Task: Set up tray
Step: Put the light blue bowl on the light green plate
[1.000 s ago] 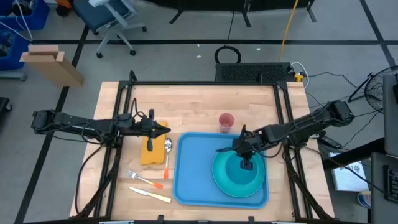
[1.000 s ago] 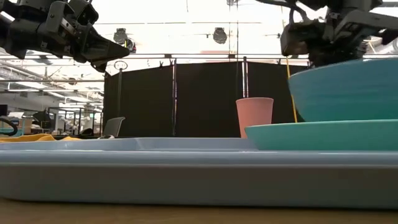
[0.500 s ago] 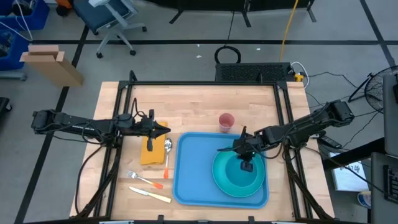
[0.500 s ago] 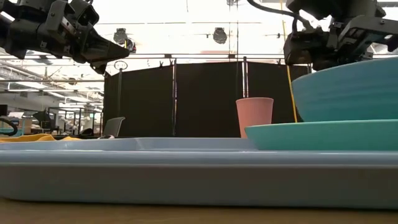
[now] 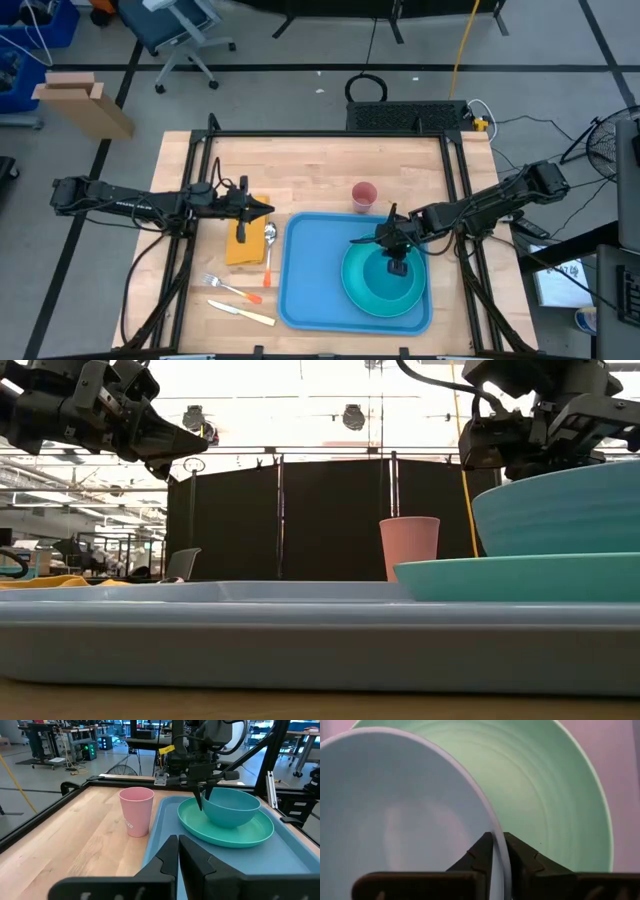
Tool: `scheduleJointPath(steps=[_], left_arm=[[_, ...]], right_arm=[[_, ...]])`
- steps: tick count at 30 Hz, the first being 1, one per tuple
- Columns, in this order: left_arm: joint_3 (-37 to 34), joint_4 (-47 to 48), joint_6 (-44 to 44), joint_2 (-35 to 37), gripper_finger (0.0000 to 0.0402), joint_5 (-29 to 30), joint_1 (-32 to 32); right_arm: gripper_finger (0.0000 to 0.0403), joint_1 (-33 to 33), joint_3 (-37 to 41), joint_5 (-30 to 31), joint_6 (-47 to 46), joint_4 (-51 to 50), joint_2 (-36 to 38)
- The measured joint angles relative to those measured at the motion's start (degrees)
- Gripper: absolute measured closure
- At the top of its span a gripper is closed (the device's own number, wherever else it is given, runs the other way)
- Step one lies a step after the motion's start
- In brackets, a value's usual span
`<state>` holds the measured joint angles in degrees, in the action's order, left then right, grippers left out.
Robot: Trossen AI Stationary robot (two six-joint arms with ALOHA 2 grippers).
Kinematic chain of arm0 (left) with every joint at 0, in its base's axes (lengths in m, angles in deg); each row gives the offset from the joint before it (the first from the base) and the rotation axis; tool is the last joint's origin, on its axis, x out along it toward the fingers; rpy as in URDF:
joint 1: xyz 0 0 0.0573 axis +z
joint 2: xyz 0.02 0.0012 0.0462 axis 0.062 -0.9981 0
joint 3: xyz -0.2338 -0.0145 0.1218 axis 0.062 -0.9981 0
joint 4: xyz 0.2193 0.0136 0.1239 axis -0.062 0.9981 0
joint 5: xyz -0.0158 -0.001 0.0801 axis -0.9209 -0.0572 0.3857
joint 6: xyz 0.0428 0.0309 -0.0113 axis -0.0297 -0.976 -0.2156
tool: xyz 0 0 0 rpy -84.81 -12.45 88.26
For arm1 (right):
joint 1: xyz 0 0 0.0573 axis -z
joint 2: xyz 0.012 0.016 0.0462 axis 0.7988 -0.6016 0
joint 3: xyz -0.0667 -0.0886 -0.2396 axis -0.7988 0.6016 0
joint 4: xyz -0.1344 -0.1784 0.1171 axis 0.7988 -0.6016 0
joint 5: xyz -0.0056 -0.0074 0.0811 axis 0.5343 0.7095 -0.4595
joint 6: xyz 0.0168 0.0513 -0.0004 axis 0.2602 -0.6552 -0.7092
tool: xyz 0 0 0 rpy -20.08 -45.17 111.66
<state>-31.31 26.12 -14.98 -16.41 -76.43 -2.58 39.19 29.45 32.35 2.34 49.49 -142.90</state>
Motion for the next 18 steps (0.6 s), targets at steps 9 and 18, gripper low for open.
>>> scheduleJointPath(steps=[9, 18], left_arm=[[0.0, 0.02, 0.07, 0.0, 0.0385, -0.02, 0.0], [0.0, 0.02, 0.13, 0.0, 0.0385, -0.02, 0.0]], right_arm=[[0.034, 0.0, 0.0, -0.08, 0.14, 0.1, 0.42], [0.0286, 0.0, 0.0, -0.25, 0.14, 1.01, 5.2]])
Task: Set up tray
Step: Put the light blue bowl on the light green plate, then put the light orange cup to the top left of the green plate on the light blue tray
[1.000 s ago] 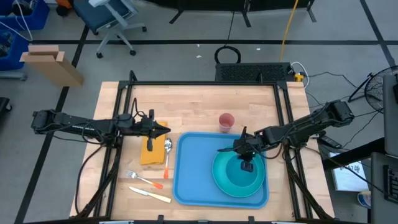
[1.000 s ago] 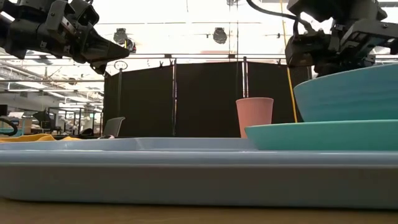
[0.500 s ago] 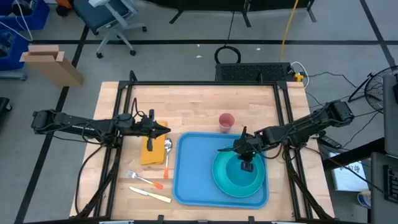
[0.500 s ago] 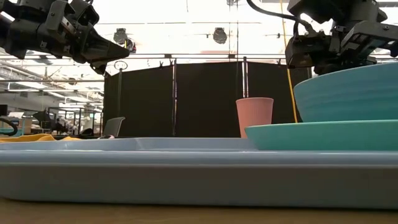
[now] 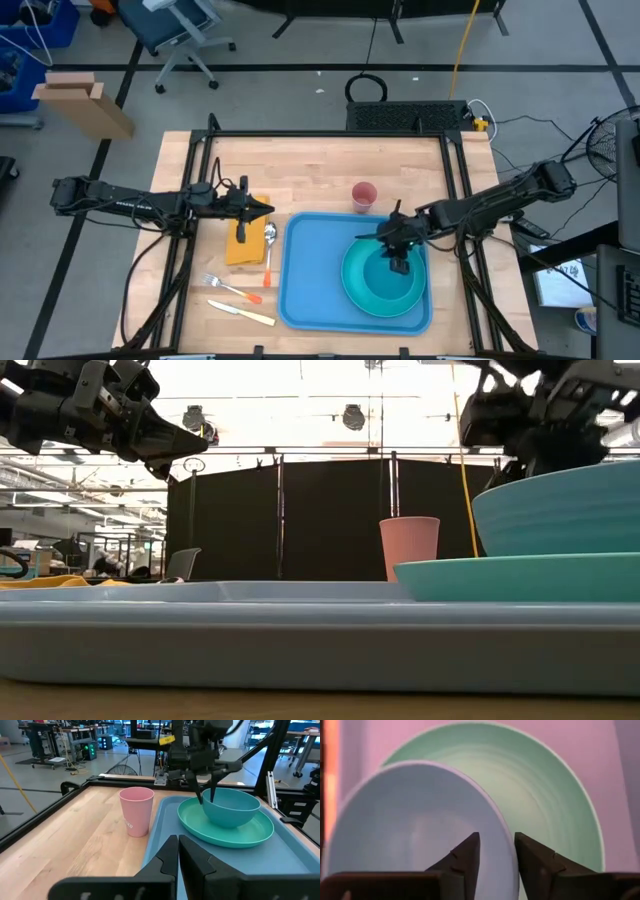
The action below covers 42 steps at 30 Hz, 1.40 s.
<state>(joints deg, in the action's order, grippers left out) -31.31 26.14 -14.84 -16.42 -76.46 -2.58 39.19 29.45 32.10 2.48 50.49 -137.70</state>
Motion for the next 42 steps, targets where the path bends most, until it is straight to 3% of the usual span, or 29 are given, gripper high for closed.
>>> scheduleJointPath(steps=[9, 17, 22, 29, 34, 42], left_arm=[[0.0, 0.14, 0.13, -0.02, 0.0385, -0.02, 0.0], [0.0, 0.42, 0.11, -0.02, 0.0385, 0.0, 0.0], [0.0, 0.44, 0.14, -0.02, 0.0385, 0.0, 0.0], [0.0, 0.67, 0.94, -0.02, 0.0385, 0.02, 0.0], [0.0, 2.09, 2.89, -0.02, 0.0385, 0.02, 0.0], [0.0, 3.34, 3.84, -0.02, 0.0385, 1.34, 0.24]], right_arm=[[0.0258, 0.02, 0.0, -4.3, 2.6, -0.06, 12.79], [0.0265, 0.02, 0.0, 3.57, 4.87, -0.93, 25.19], [0.0288, -0.15, 0.83, 4.18, 13.03, -2.91, 31.72], [0.0392, -0.02, 9.89, 6.36, 21.54, 5.55, 40.52], [0.0393, 1.62, 18.41, 6.46, 23.34, 16.11, 45.07], [0.0402, 10.02, 27.37, 6.2, 27.48, 24.8, 51.52]])
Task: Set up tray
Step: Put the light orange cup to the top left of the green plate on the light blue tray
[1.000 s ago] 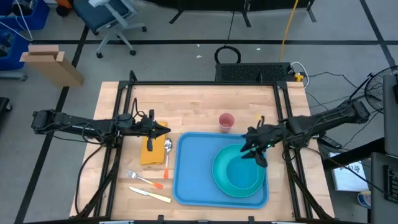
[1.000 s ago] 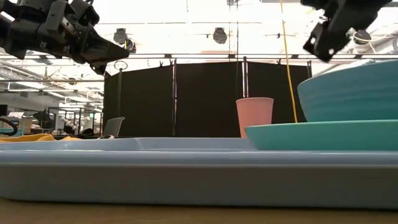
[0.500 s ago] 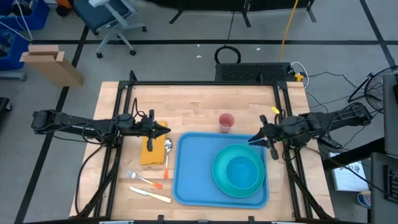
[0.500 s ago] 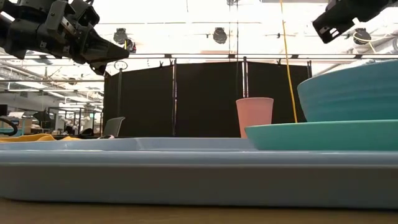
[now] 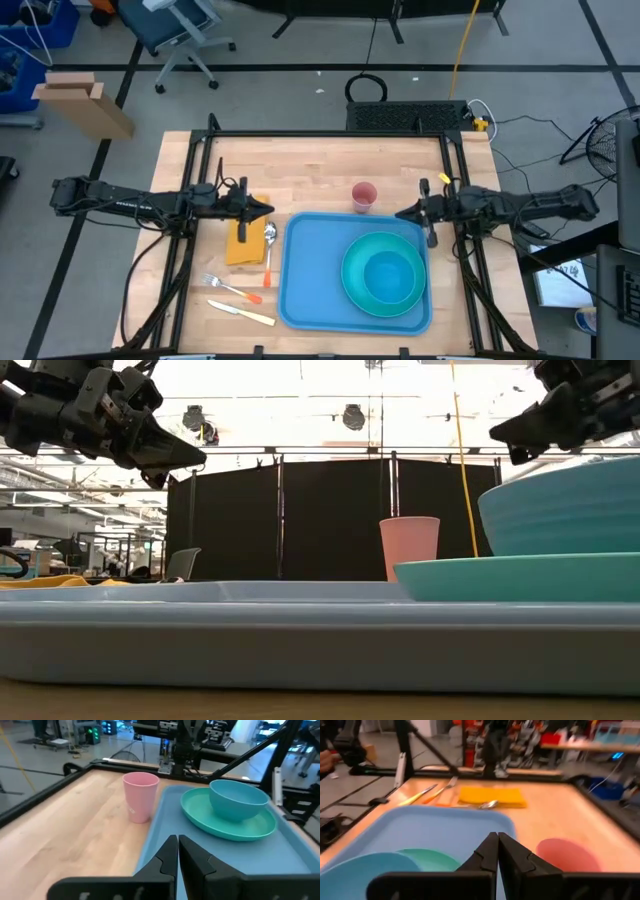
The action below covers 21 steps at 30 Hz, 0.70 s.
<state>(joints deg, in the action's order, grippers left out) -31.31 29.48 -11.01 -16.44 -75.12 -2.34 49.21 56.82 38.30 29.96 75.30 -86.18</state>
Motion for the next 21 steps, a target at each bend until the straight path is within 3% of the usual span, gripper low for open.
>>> scheduleJointPath(steps=[3, 7, 13, 16, 21], left_arm=[[0.0, -0.42, 0.67, 0.0, 0.0385, 3.62, 0.0], [0.05, 1.11, 8.25, 0.02, 0.0385, 11.61, 0.41], [3.9, 14.44, 13.97, -2.15, 0.0385, 10.27, 2.59], [9.92, 18.24, 13.23, -7.06, 0.0385, 9.01, 3.96], [25.95, 27.76, 11.56, -21.33, 0.0385, 5.99, 6.11]], right_arm=[[0.0402, 1.99, 2.14, -1.15, 2.12, 2.72, 1.68], [0.0402, 3.17, 5.05, -1.35, 3.16, 8.14, 3.16], [0.0402, 4.33, 6.62, -1.36, 3.72, 11.14, 4.05], [0.0402, 4.75, 6.62, -1.36, 4.93, 11.25, 4.35], [0.0402, 5.04, 6.62, -1.36, 4.65, 11.12, 4.46]])
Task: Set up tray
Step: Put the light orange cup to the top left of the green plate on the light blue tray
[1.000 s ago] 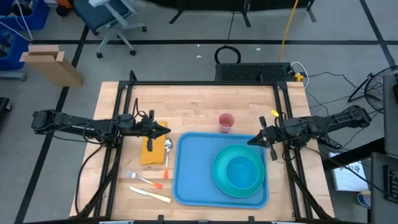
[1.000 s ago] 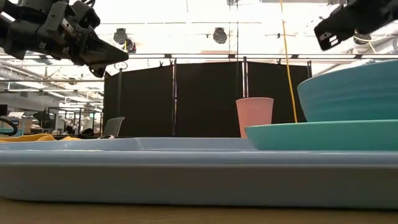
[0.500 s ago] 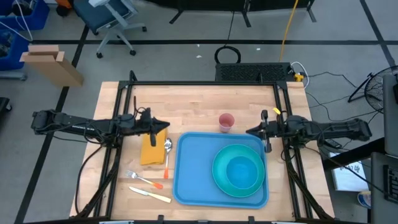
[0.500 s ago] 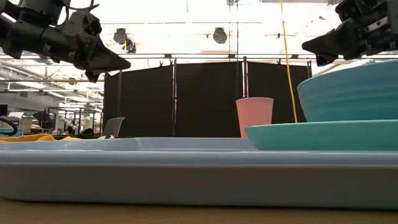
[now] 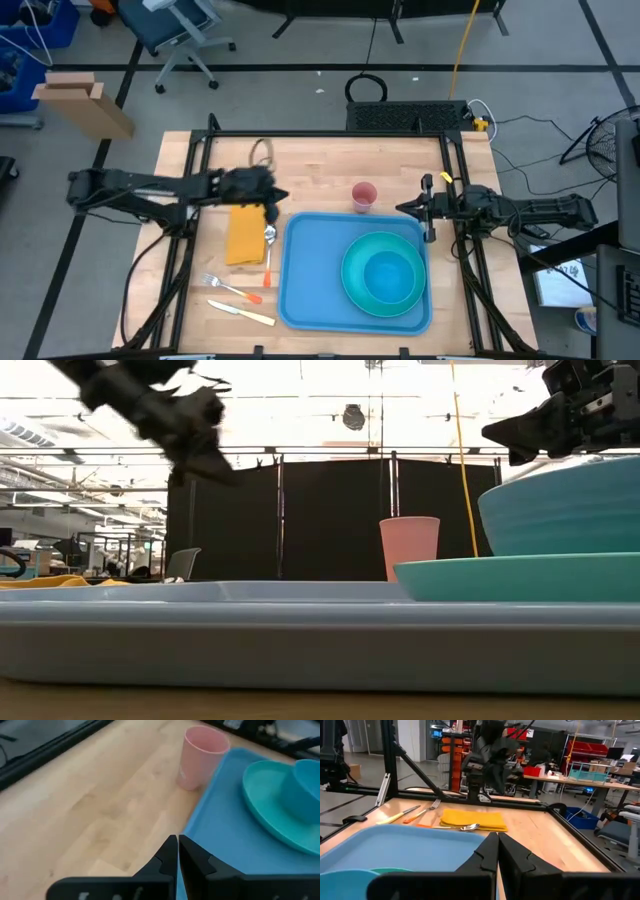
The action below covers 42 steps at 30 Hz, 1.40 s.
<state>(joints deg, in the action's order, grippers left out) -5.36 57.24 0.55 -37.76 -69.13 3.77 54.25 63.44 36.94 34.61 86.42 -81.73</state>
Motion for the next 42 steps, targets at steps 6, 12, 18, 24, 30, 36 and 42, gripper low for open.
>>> scheduleJointPath(steps=[6, 12, 18, 24, 30, 36, 42], left_arm=[[22.42, 11.69, -10.38, -17.96, 0.0384, -3.46, 2.02], [43.09, 23.69, -24.74, -33.92, 0.0356, -4.53, -0.28], [59.93, 32.11, -39.34, -46.01, 0.0251, -3.88, -3.52], [70.36, 32.44, -45.38, -53.35, 0.0127, -4.02, -4.83], [74.64, 33.76, -50.54, -57.53, 0.0066, -4.43, -4.85], [74.68, 35.29, -51.47, -59.09, 0.0067, -4.46, -4.36], [74.72, 34.29, -52.18, -60.58, 0.0094, -5.98, -3.39]], right_arm=[[0.0402, -0.02, 0.0, 1.73, -0.02, 1.54, 0.0], [0.0402, -0.02, 0.0, 1.42, -0.07, 0.53, 0.02], [0.0402, -0.02, 0.0, 1.44, 0.7, -0.08, 0.02], [0.0402, -0.02, 0.0, 1.46, 1.54, -0.09, 0.02], [0.0402, -0.02, 0.0, 1.49, 2.8, -0.53, 0.02], [0.0403, -0.02, 0.0, 1.49, 3.47, -3.92, 0.0], [0.0403, -0.02, -0.02, 1.51, 3.5, -3.48, 0.04]])
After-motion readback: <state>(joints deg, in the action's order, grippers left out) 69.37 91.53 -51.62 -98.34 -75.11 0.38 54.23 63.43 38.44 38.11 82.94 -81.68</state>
